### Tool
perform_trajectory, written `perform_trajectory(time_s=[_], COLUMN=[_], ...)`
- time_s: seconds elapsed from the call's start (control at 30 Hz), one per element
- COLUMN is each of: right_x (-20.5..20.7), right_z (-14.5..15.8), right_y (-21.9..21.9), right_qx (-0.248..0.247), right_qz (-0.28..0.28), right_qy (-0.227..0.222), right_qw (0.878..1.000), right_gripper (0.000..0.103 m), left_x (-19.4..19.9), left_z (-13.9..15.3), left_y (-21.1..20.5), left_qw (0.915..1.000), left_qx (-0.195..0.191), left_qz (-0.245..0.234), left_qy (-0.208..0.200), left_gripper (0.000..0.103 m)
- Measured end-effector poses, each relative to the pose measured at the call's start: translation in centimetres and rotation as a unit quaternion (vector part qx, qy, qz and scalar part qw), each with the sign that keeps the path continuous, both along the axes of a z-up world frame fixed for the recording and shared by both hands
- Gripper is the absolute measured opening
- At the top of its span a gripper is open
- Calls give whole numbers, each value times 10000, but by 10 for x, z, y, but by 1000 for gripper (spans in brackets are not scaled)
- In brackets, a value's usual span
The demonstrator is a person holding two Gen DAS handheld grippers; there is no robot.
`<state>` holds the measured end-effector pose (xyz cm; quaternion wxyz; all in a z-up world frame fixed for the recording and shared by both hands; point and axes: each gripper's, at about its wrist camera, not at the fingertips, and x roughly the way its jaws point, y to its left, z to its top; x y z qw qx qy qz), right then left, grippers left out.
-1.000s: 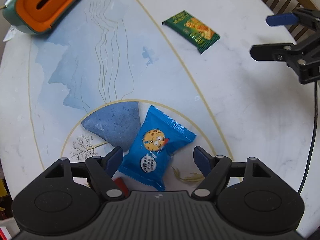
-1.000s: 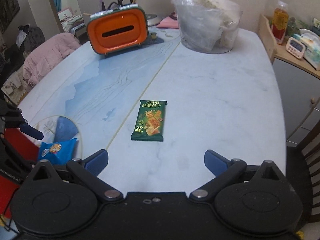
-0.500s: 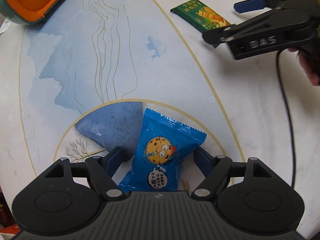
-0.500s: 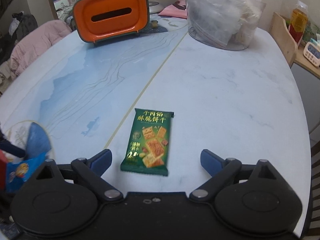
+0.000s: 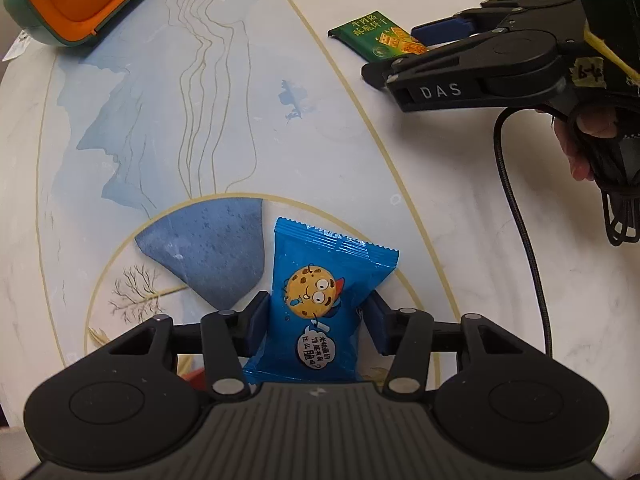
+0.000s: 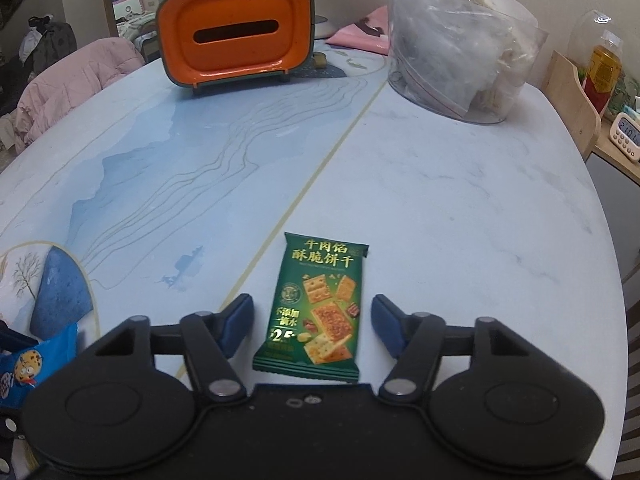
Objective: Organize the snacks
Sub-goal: 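Grasp the blue cookie packet with the left tool while the right grasps the green cracker packet, then carry the blue cookie packet and green cracker packet over the white box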
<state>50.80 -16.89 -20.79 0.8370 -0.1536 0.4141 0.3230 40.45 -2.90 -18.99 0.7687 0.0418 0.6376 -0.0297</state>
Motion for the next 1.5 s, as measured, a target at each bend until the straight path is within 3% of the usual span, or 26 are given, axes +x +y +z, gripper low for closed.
perform_trajectory(time_s=[0.1, 0.43, 0.77, 1.17, 1.5], right_x=[-2, -28, -87, -165, -231], right_z=[2, 9, 41, 100, 143], right_y=[-1, -25, -66, -88, -75], right_qx=[30, 82, 279, 654, 812], right_qz=[-32, -125, -61, 10, -77], right_qy=[-51, -9, 196, 252, 159], right_qw=[10000, 9999, 9994, 9975, 9965], right_gripper=[44, 43, 43, 43, 43], left_x=[-2, -17, -49, -124, -196], left_z=[1, 12, 35, 101, 139], left_y=[-2, -3, -7, -16, 9], left_qw=[9998, 9947, 9852, 9739, 9670], left_qx=[-1, -179, -447, -640, -908], left_qz=[169, 955, 1540, 1813, 1844], left_qy=[-69, -333, -608, -1209, -1507], left_gripper=[48, 46, 46, 46, 46])
